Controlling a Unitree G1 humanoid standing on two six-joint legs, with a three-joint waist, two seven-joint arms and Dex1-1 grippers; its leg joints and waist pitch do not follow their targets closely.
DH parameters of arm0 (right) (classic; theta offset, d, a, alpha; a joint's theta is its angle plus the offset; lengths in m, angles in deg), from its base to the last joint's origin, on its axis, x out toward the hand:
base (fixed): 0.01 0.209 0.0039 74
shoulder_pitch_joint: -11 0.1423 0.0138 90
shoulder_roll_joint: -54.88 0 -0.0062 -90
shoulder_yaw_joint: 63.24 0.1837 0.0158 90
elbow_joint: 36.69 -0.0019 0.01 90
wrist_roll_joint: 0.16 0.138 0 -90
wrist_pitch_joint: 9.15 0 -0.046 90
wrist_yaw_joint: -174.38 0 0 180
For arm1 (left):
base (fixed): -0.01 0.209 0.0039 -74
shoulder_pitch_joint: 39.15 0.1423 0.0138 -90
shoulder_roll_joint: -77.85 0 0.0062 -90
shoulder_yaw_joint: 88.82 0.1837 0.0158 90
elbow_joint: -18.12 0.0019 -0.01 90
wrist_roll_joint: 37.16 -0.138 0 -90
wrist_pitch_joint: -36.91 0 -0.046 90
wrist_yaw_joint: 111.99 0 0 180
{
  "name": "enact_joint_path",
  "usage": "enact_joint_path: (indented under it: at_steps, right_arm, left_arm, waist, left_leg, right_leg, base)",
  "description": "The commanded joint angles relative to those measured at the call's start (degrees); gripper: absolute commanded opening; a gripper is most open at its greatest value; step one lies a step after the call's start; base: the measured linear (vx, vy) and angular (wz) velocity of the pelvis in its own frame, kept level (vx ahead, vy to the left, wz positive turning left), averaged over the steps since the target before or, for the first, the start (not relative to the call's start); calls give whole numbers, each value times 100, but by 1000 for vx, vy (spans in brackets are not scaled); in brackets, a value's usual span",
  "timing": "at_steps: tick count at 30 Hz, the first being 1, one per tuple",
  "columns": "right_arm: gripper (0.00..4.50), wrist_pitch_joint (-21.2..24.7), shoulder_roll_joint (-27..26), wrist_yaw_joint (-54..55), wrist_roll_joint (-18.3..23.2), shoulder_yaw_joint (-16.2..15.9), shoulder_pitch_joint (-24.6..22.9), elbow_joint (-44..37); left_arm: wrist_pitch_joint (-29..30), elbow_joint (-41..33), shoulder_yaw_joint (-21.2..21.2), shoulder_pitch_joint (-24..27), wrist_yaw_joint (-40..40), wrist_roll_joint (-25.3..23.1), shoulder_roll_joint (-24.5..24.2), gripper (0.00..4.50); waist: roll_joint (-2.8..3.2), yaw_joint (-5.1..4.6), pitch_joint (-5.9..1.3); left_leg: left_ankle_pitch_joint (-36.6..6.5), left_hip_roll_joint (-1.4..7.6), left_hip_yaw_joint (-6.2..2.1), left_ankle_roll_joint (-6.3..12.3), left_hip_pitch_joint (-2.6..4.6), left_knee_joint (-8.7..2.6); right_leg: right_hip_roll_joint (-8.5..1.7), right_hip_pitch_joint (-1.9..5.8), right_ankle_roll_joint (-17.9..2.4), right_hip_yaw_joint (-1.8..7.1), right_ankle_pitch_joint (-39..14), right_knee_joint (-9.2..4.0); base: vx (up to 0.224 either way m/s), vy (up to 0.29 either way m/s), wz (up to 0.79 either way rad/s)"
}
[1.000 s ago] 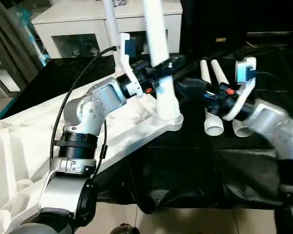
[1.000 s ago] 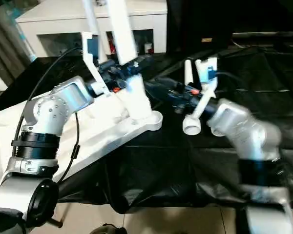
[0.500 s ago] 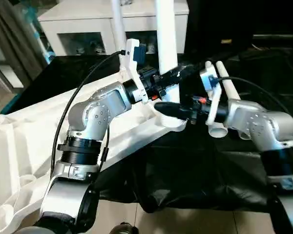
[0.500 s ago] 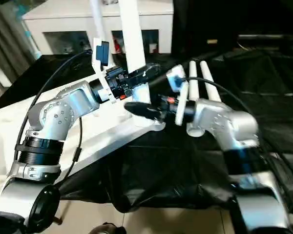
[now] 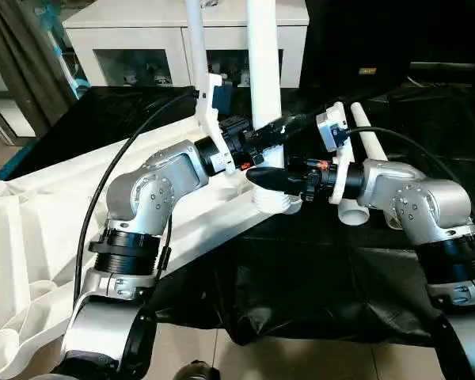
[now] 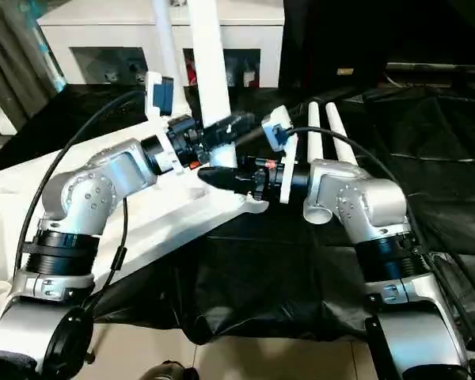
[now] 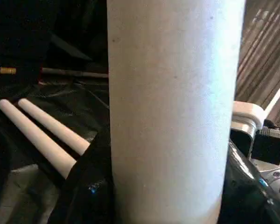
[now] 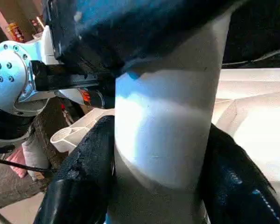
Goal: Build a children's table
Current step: Insert table leg to table base
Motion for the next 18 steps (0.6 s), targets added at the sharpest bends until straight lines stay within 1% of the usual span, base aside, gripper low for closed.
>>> enact_joint_path:
  at_steps: [1, 2, 3, 4, 6, 7, 8, 9, 10, 11, 12, 13, 14, 15, 16, 17, 18]
  right_arm:
    - [211, 10, 26, -170, -108, -170, -97, -93]
    - [209, -1, 27, -204, -98, -158, -131, -116]
    - [209, -2, 27, -207, -97, -157, -133, -117]
    - [202, -58, 38, -314, -74, -143, -193, -161]
    - [200, -182, 81, -591, 13, -143, -313, -276]
    - [199, -227, 113, -774, 85, -143, -387, -362]
    - [199, -238, 126, -853, 117, -143, -416, -397]
    - [198, -233, 139, -911, 148, -140, -439, -426]
    - [198, -176, 201, -1179, 293, -146, -535, -550]
    - [198, -137, 226, -1293, 350, -153, -572, -599]
    - [198, -137, 226, -1293, 350, -153, -572, -599]
    - [198, -66, 327, -1559, 451, -198, -671, -738]
    - [198, -62, 332, -1570, 456, -200, -675, -744]
    - [198, -9, 412, -1760, 509, -234, -731, -837]
    - [198, 9, 437, -1826, 522, -243, -747, -866]
    - [198, 64, 492, -1940, 556, -264, -776, -931]
    - [198, 90, 561, -2094, 561, -305, -820, -1019]
  left_arm:
    - [48, -137, -157, -79, -11, 189, -20, 269]
    - [57, -149, -170, -71, -16, 213, -12, 278]
    - [58, -151, -171, -70, -17, 214, -11, 278]
    - [74, -184, -187, -57, 22, 251, 1, 310]
    - [217, -275, -186, -32, 189, 396, -24, 315]
    - [337, -343, -207, -13, 302, 536, -39, 320]
    - [401, -372, -221, -4, 360, 610, -48, 320]
    - [455, -398, -228, 8, 415, 673, -59, 349]
    - [698, -502, -231, 81, 732, 934, -155, 357]
    - [807, -544, -223, 117, 885, 1038, -211, 357]
    - [807, -544, -223, 117, 885, 1038, -211, 367]
    - [1079, -566, -336, 162, 1166, 1397, -286, 367]
    - [1091, -565, -344, 163, 1176, 1415, -288, 385]
    - [1318, -505, -516, 141, 1352, 1770, -299, 399]
    - [1387, -483, -570, 131, 1408, 1881, -301, 404]
    - [1521, -436, -646, 106, 1518, 2058, -316, 404]
    - [1644, -419, -668, 93, 1714, 2196, -365, 346]
  waist:
    - [-110, 1, -517]
    - [-77, 15, -516]
    - [-93, 7, -514]
    - [-93, 5, -516]
    - [-86, 8, -517]
    - [-84, 24, -521]
    - [-83, 23, -521]
    - [-84, 27, -517]
    - [-41, 33, -516]
    - [-62, 37, -517]
    - [-59, 34, -514]
    - [-18, 32, -513]
    - [-49, 26, -502]
    - [-44, 26, -494]
    - [-42, 25, -501]
    - [-34, 24, -500]
    - [-43, 8, -501]
  left_leg:
    - [-832, 237, -139, 266, 164, -350]
    - [-863, 237, -152, 262, 161, -349]
    - [-880, 240, -147, 262, 157, -355]
    - [-938, 240, -151, 247, 164, -355]
    - [-968, 245, -154, 250, 161, -358]
    - [-992, 255, -158, 258, 171, -358]
    - [-989, 251, -153, 266, 165, -352]
    - [-1003, 260, -160, 270, 166, -360]
    - [-1007, 255, -159, 280, 169, -353]
    - [-1006, 255, -158, 323, 165, -353]
    - [-1002, 255, -157, 356, 160, -354]
    - [-1029, 250, -158, 355, 164, -346]
    - [-1095, 239, -145, 349, 169, -346]
    - [-1148, 238, -144, 316, 168, -351]
    - [-1177, 240, -145, 300, 179, -346]
    - [-1206, 242, -153, 271, 180, -349]
    - [-1228, 236, -147, 269, 185, -348]
  right_leg:
    - [-289, 339, -1000, 184, -1292, -387]
    - [-296, 346, -1032, 177, -1299, -375]
    - [-294, 349, -1032, 176, -1294, -394]
    - [-291, 352, -1048, 171, -1308, -392]
    - [-292, 359, -1042, 169, -1308, -389]
    - [-295, 358, -1074, 168, -1299, -381]
    - [-292, 359, -1096, 167, -1276, -375]
    - [-295, 360, -1106, 168, -1283, -376]
    - [-288, 353, -1129, 165, -1265, -373]
    - [-281, 361, -1164, 164, -1240, -363]
    - [-275, 352, -1181, 163, -1253, -365]
    - [-275, 346, -1185, 160, -1293, -363]
    - [-271, 350, -1178, 159, -1407, -392]
    - [-270, 345, -1146, 162, -1543, -398]
    - [-274, 345, -1137, 163, -1607, -399]
    - [-273, 341, -1125, 161, -1700, -403]
    - [-259, 343, -1107, 156, -1741, -410]
  base:
    - [0, 0, 0]
    - [0, 0, 0]
    - [0, 0, 0]
    - [0, 0, 0]
    - [0, 0, 0]
    - [0, 0, 0]
    - [0, 0, 0]
    - [0, 0, 0]
    - [0, 0, 0]
    - [0, 0, 0]
    - [0, 0, 0]
    - [0, 0, 0]
    - [0, 0, 0]
    - [0, 0, 0]
    - [0, 0, 0]
    - [0, 0, 0]
    - [0, 0, 0]
